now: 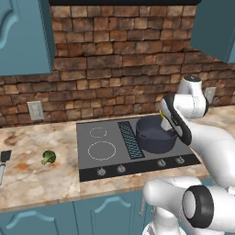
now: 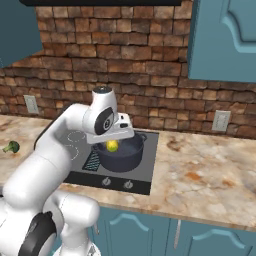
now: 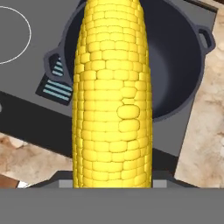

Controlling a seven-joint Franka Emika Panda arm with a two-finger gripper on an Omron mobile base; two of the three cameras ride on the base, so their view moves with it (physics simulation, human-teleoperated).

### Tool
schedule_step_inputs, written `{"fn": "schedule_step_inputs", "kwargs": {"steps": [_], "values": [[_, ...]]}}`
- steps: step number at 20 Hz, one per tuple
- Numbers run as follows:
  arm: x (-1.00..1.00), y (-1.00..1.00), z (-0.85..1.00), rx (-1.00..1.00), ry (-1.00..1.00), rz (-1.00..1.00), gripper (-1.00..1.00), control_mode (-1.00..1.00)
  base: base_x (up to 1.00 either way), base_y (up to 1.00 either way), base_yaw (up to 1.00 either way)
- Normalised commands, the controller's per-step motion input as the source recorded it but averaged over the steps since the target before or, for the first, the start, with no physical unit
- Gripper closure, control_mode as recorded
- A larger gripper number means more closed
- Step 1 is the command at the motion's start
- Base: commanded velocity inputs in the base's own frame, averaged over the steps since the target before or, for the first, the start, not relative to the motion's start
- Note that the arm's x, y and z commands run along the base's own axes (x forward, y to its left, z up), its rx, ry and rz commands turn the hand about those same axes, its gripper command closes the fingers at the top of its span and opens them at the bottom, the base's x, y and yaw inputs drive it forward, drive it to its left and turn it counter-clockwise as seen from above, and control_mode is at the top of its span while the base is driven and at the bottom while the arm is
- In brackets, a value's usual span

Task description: Put the broccoli and corn in the pot. Retrieve the spatula and lightly stir the vegetables in the pot.

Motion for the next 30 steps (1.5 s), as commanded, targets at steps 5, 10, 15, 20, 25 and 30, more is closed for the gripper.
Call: {"fn": "schedule_step_inputs", "kwargs": {"steps": [5,10,15,20,25,30], "values": [[0.47,0.0,-0.18,0.0,0.01,0.0,1.0,-1.0,0.0,0.0,0.0],[0.26,0.0,-0.27,0.01,0.01,0.0,1.0,-1.0,0.0,0.0,0.0],[0.03,0.0,-0.28,0.04,0.0,0.0,1.0,-1.0,0.0,0.0,0.0],[0.0,0.0,-0.24,0.01,0.0,0.0,1.0,-1.0,0.0,0.0,0.0],[0.0,0.0,-0.21,0.0,0.0,0.0,1.0,-1.0,0.0,0.0,0.0],[0.04,0.0,-0.1,0.0,0.0,0.0,1.0,-1.0,0.0,0.0,0.0]]}}
